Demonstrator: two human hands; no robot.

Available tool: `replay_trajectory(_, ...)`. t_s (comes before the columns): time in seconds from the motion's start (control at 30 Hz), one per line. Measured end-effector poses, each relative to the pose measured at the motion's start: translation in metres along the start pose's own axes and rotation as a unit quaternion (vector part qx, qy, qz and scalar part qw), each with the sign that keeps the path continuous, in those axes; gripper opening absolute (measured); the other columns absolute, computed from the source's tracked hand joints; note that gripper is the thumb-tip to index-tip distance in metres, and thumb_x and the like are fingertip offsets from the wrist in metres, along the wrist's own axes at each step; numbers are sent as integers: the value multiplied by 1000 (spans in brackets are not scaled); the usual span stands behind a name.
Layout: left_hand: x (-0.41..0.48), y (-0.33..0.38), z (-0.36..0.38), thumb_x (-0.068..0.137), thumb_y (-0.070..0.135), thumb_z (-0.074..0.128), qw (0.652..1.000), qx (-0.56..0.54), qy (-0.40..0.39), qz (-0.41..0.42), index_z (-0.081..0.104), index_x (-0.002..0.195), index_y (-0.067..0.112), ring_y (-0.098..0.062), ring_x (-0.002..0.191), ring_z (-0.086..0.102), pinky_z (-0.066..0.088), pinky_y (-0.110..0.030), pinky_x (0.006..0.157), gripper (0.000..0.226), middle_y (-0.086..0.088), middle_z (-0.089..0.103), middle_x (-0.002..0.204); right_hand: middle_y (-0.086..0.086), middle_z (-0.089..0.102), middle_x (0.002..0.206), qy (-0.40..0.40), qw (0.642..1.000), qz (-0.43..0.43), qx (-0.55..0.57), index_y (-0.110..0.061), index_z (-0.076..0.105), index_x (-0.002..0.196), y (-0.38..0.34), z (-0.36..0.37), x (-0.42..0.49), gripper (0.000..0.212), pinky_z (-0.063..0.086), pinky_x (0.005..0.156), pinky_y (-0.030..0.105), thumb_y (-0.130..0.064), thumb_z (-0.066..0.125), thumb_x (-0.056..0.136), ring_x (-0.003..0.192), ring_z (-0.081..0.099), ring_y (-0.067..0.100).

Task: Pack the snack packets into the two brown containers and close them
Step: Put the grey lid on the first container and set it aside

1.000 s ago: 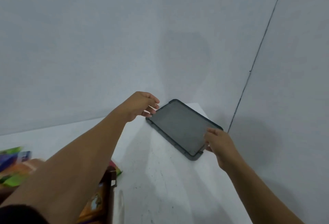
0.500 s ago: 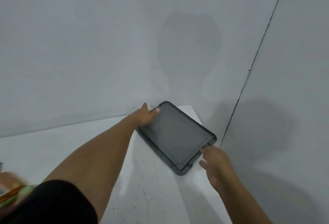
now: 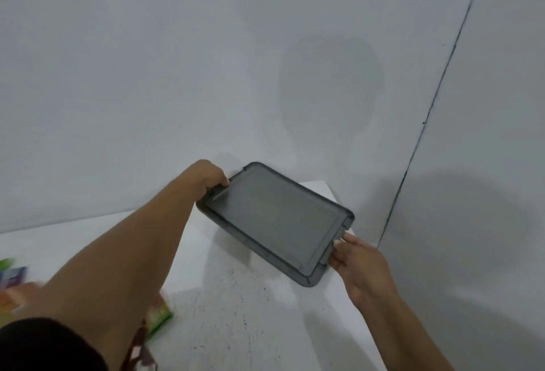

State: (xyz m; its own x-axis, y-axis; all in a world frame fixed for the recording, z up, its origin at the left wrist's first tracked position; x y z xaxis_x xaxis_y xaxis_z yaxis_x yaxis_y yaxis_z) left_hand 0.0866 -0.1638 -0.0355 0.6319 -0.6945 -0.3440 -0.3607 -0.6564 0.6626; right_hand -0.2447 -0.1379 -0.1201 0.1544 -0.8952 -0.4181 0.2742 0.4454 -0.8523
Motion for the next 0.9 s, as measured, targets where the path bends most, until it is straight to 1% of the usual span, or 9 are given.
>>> replay_trajectory(0.1,-19,-20,-41,87,6,75,996,-76,-23,-45,70,95,2,-25,81,59,49,-38,75,10,-13,66,92,12,78,89,-40,998,13,41,0,70,103,0,12,4,24,61,64,30,11,51,96,73,75,21)
replay_trajectory(0.2,-43,-52,-84,88,5,73,987,-144,-34,-55,68,89,3,-25,79,60,51,-40,73,5,-12,66,85,16,75,104,-87,994,24,61,3,68,113,0,30,3,22,62,71,32,3,58,94,78,74,22)
replay_trajectory(0.3,-65,-85,-121,89,5,70,973,-221,-49,-42,70,96,1,-29,87,64,55,-45,88,8,-18,68,102,18,73,113,-112,993,13,41,3,67,119,1,52,0,26,60,75,34,-6,59,96,87,74,24)
replay_trajectory(0.4,-94,-124,-159,87,7,66,957,-282,-57,-26,68,118,-3,-33,102,65,56,-47,92,32,-23,66,120,18,70,123,-166,986,5,12,2,66,124,1,83,-17,31,55,96,44,-15,54,102,111,69,30)
replay_trajectory(0.47,-110,-154,-185,82,10,66,956,-288,-58,-12,68,124,-4,-36,111,61,47,-52,105,44,-25,65,125,18,70,123,-204,979,-9,-2,2,66,126,-1,104,-35,33,51,103,48,-16,51,103,116,66,33)
replay_trajectory(0.53,-125,-184,-206,81,11,66,955,-291,-56,0,69,124,-2,-36,114,57,38,-55,113,45,-26,64,126,15,72,121,-228,973,-28,-10,1,66,125,-1,124,-55,31,52,100,46,-15,51,103,113,68,30)
replay_trajectory(0.6,-137,-211,-222,79,12,68,951,-306,-43,-3,66,127,-3,-36,110,58,42,-55,108,50,-26,64,122,14,72,121,-252,967,-41,-17,0,66,126,2,143,-76,31,52,97,43,-14,50,103,112,69,26)
replay_trajectory(0.77,-169,-268,-249,78,13,66,920,-389,-57,5,66,121,-2,-25,77,74,63,-38,69,45,-18,75,94,15,71,122,-258,964,-45,-37,0,67,124,26,180,-121,30,52,98,44,-13,51,102,115,68,29)
replay_trajectory(0.9,-185,-306,-259,82,15,67,908,-414,-55,30,69,114,2,-25,80,73,62,-38,73,34,-15,75,96,16,71,121,-236,970,-39,-36,-1,69,122,53,190,-153,30,57,91,42,-16,53,101,112,69,30)
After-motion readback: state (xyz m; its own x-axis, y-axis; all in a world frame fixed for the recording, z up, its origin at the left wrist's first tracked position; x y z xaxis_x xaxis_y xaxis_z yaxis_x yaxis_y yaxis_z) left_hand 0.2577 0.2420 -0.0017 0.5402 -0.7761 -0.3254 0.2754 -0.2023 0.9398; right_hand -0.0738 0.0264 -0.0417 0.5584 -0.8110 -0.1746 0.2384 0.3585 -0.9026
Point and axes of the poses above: each hand's wrist, its own x-axis towards the middle knuckle, its own z-axis out of the palm, y = z × x, the point moved 1 cm from there along x, towards the middle knuckle
